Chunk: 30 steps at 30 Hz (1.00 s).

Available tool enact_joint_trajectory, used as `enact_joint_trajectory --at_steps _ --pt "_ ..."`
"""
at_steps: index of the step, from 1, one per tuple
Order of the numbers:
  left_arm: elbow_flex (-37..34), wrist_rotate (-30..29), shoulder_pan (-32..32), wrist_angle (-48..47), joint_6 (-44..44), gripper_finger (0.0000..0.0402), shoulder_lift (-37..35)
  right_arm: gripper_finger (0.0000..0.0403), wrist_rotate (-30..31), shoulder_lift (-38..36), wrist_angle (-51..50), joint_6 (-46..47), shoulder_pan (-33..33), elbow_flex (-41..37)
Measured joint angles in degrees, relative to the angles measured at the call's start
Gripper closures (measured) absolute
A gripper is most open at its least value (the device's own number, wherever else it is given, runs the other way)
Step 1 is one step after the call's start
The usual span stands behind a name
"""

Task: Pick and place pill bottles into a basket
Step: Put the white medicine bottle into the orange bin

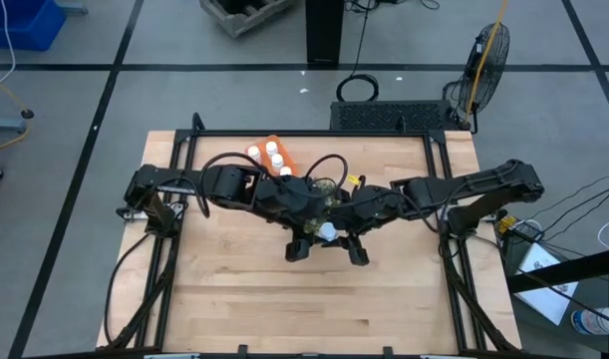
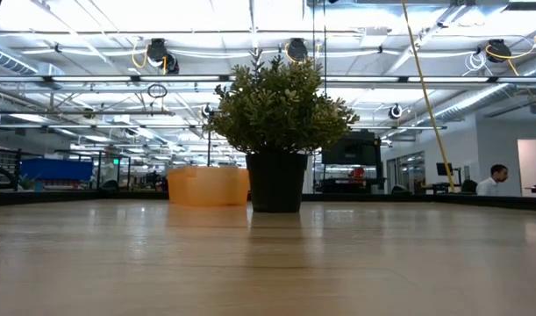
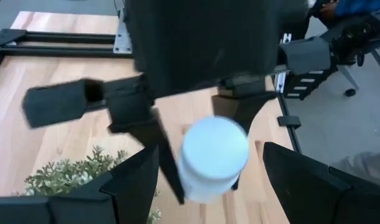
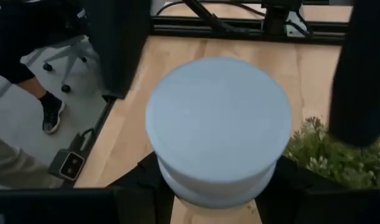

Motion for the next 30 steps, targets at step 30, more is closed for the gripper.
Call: enact_joint_trajectory --at_steps 30 --pt "-2.2 -1.3 -0.3 0.9 -3.3 0.0173 0.0 0.025 -1.4 2.0 -0.7 -0.8 -0.7 2.0"
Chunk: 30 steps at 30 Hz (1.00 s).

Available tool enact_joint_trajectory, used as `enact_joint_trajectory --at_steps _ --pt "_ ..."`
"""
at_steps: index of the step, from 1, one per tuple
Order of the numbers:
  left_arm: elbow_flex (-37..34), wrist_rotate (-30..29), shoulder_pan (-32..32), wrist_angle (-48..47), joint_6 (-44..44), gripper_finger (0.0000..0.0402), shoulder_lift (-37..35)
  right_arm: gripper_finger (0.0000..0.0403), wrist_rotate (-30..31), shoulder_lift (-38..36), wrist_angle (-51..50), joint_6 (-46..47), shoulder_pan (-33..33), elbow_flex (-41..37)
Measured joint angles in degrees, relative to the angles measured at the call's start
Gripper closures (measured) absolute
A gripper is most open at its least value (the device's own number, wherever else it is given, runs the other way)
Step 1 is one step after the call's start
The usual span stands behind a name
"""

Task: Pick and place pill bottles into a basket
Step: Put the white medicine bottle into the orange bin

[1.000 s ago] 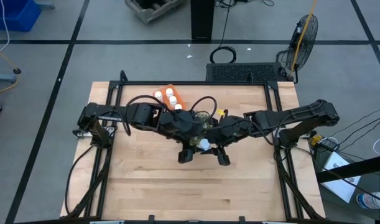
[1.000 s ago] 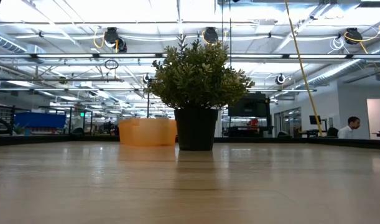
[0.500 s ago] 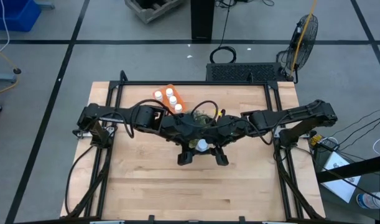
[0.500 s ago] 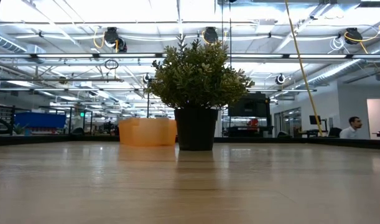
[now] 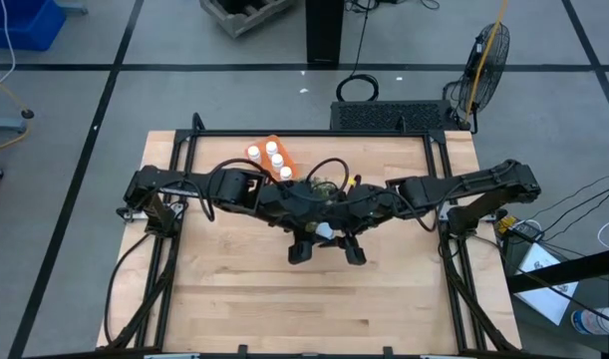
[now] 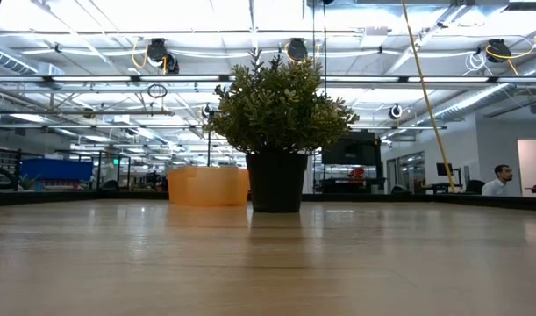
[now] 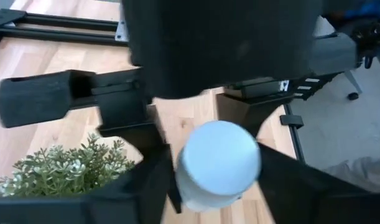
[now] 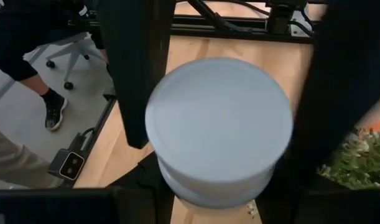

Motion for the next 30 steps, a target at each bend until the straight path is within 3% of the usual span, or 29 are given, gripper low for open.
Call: enact_joint_trajectory --at_steps 3,5,12,15,23,26,30 --pt "0.0 0.0 0.3 -0.1 0.8 0.0244 0.0 0.025 -0.1 0.0 -0.1 0.4 -0.1 0.0" --pt "0.0 0.0 0.4 0.0 1.4 0.0244 0.0 0.0242 0.1 -0.1 -0.2 0.4 -0.1 0.0" --pt "0.1 -2.2 1.2 0.4 3.6 0.0244 -1.3 0.0075 0.2 -3.5 -5.6 4.2 0.1 0.0" --pt "0.3 -5.4 2.7 -1.9 4.2 0.0244 -3.1 0.0041 0.0 -5.5 -11.1 7.0 1.1 0.0" --pt "0.4 -17.3 10.8 -14.0 7.6 0.0244 -9.7 0.005 1.6 -9.2 -16.5 15.5 8.7 -5.6" --pt "0.3 -18.3 15.5 -19.2 8.4 0.0244 -11.2 0.0059 1.4 -10.3 -13.2 20.8 12.2 -10.3" --pt "-2.5 -17.6 21.0 -19.3 10.4 0.0244 -13.3 0.0068 1.6 -12.4 -4.4 28.0 16.9 -18.7"
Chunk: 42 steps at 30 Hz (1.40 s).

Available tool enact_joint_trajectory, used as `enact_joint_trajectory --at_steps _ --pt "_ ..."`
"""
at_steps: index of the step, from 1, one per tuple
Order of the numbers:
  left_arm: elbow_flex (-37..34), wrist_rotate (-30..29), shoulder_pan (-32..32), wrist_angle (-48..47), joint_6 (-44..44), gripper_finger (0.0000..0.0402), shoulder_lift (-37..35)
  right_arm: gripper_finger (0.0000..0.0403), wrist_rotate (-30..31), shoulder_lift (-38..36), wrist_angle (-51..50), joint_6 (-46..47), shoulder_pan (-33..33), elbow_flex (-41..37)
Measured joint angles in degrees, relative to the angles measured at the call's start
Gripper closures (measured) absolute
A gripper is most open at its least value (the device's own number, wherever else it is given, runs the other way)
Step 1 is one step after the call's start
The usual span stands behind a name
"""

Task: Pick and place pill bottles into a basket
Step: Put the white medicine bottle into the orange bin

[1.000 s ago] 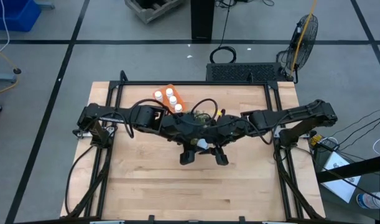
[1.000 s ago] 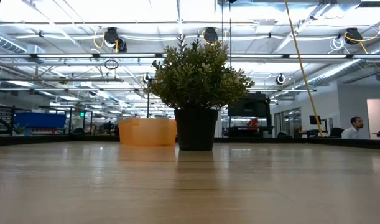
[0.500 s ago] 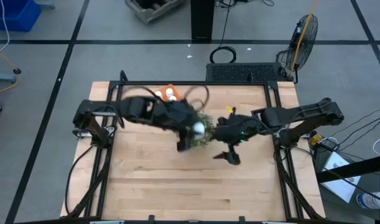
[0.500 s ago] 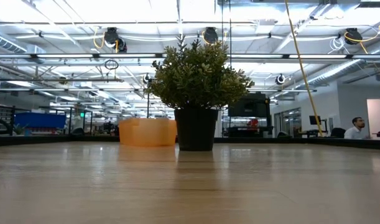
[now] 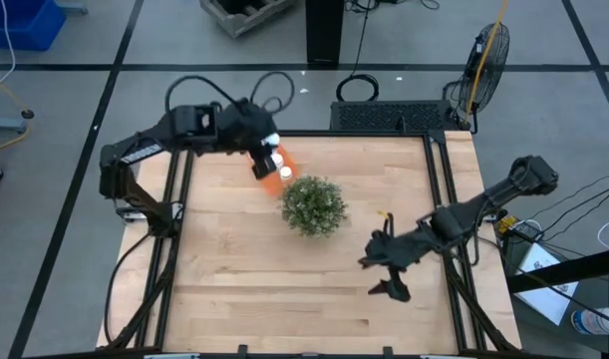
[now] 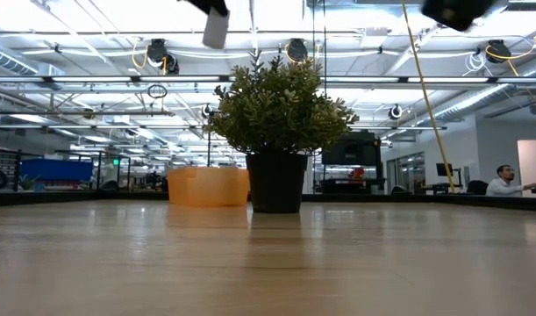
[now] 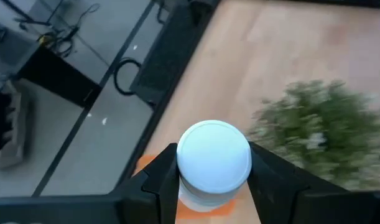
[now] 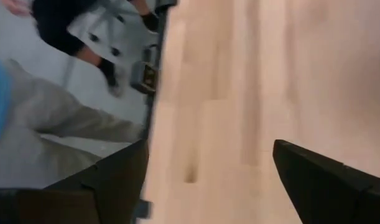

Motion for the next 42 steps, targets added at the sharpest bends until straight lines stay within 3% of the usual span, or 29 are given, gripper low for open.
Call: enact_joint_trajectory --at_steps 3,10,22,31,42 --pt "-5.6 2.1 3.6 4.9 1.6 0.0244 -2.4 0.0073 0.0 -2.3 7.2 6.4 2.8 -6.5" --pt "-27.4 6.5 8.4 20.4 3.4 0.0244 -9.6 0.0074 3.1 -7.2 18.0 16.4 5.7 -17.2" --pt "-55.7 10.1 8.7 45.4 -1.7 0.0244 -13.4 0.0074 3.8 -9.0 23.5 18.4 5.9 -18.9" --pt "-68.2 10.6 8.8 59.0 -5.2 0.0244 -13.4 0.0074 6.2 -9.0 24.9 19.8 5.9 -18.9" --pt "-76.0 11.7 11.0 70.3 -5.8 0.0244 -13.1 0.0074 6.1 -9.0 25.1 21.5 5.9 -18.9"
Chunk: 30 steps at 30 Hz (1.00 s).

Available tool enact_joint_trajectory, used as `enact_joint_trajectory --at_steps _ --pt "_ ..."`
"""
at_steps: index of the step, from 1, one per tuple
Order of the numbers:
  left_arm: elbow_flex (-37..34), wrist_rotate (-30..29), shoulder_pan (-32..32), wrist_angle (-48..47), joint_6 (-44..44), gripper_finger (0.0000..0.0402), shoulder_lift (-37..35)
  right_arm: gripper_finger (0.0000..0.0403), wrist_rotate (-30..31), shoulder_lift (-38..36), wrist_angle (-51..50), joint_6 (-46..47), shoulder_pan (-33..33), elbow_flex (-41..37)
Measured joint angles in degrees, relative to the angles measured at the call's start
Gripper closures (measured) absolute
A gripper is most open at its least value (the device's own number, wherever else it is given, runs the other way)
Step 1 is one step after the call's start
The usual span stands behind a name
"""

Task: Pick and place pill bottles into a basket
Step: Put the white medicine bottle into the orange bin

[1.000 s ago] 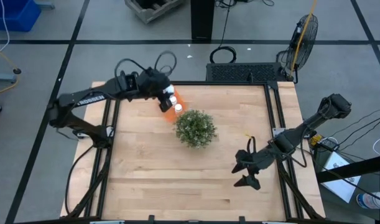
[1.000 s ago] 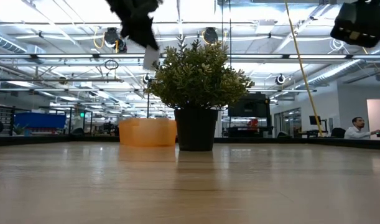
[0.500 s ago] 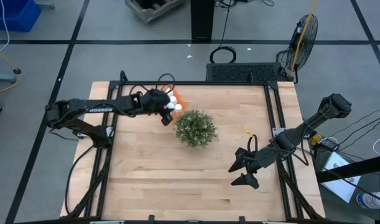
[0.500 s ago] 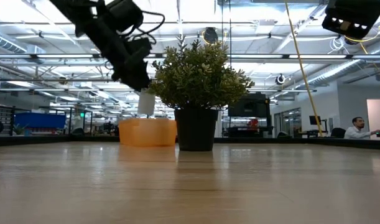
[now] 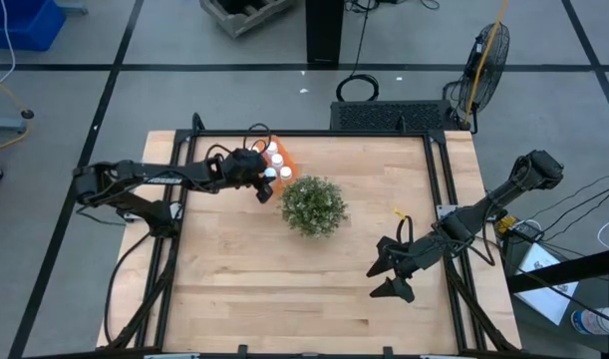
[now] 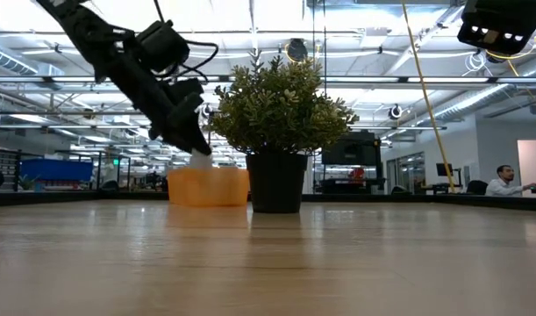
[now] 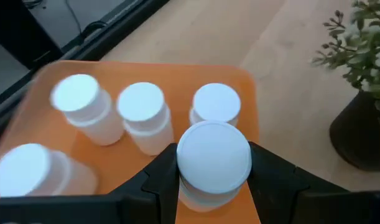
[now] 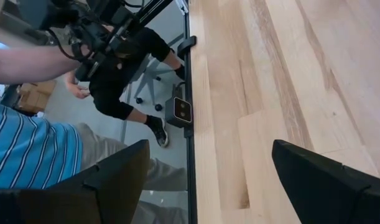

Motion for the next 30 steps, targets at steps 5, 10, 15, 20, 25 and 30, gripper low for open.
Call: enact_joint_trajectory --at_steps 5,10,15,20,25,30 --pt "-2.9 1.6 0.4 4.1 -0.6 0.0244 0.5 0.0074 0.0 0.0 0.0 0.0 0.0 0.0" --pt "-3.3 2.0 0.4 4.6 -0.2 0.0244 0.5 0.0074 0.0 0.0 0.0 0.6 0.0 0.0" --pt "-3.3 2.7 0.0 4.6 0.0 0.0244 1.6 0.0074 0.0 0.0 0.0 0.6 -0.6 0.0" --pt "-3.3 2.9 -0.3 4.8 -0.1 0.0244 3.7 0.0074 0.0 0.0 0.4 0.6 -0.8 0.0" --pt "-3.2 2.8 -0.5 7.1 0.2 0.0244 3.7 0.0074 0.0 0.0 0.5 1.4 -0.8 0.0" --pt "-3.2 4.3 -0.5 7.6 0.0 0.0225 3.7 0.0074 -0.1 0.0 0.6 1.4 -0.8 0.0"
